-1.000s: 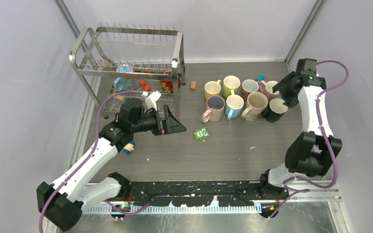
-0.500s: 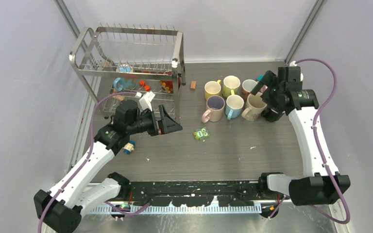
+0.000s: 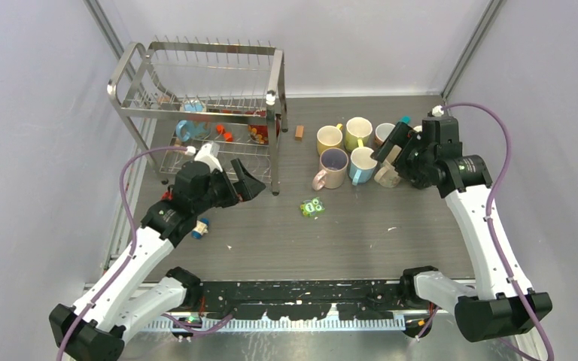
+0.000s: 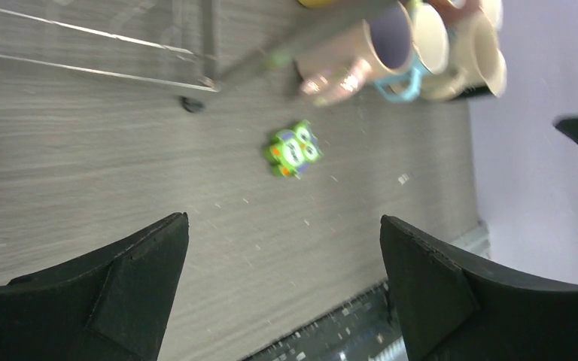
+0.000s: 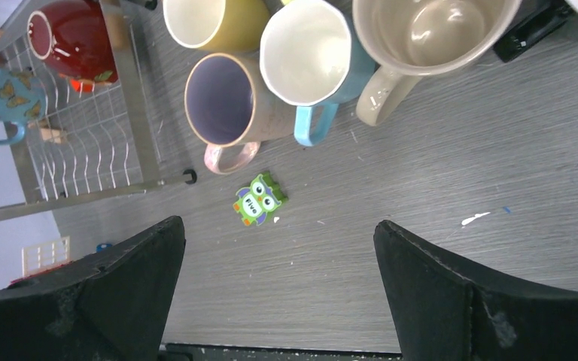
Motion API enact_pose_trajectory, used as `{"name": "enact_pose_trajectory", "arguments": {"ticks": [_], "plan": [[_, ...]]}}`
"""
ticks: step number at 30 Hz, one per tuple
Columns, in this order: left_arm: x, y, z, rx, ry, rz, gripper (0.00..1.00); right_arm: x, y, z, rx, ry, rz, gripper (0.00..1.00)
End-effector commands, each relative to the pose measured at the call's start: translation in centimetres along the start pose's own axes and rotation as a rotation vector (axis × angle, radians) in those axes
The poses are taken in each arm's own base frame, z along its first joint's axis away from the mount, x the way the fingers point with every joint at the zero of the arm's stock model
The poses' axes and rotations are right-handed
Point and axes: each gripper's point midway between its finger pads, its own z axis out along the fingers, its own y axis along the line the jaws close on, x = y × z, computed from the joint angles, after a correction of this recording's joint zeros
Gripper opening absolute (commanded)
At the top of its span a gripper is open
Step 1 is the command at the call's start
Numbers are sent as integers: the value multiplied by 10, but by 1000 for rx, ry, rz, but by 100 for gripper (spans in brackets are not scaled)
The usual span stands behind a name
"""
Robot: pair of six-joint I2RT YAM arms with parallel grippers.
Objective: Unload the cups from the dish rack
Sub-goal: Adjust the cup in the dish rack.
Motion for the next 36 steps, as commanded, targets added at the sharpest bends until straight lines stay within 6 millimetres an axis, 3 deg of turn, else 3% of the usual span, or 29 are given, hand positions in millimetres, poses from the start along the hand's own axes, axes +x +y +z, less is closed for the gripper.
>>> {"name": "enact_pose_trajectory", "arguments": {"ticks": [1, 7, 13, 22, 32, 36], "plan": [[-36, 43, 6, -232, -170, 58, 100, 2, 21, -8, -125, 1, -28, 100], [-70, 88, 19, -425, -316, 178, 100, 9, 26, -2, -170, 26, -30, 100], [-114, 116, 36, -460, -477, 155, 100, 17, 29, 4, -188, 54, -33, 100], [-170, 177, 60, -513, -637, 149, 100, 25, 27, 10, -210, 66, -30, 100], [-210, 221, 78, -505, -710, 204, 99, 31, 29, 13, -235, 80, -29, 100], [-226, 240, 76, -512, -717, 202, 99, 36, 29, 14, -243, 96, -33, 100]]}}
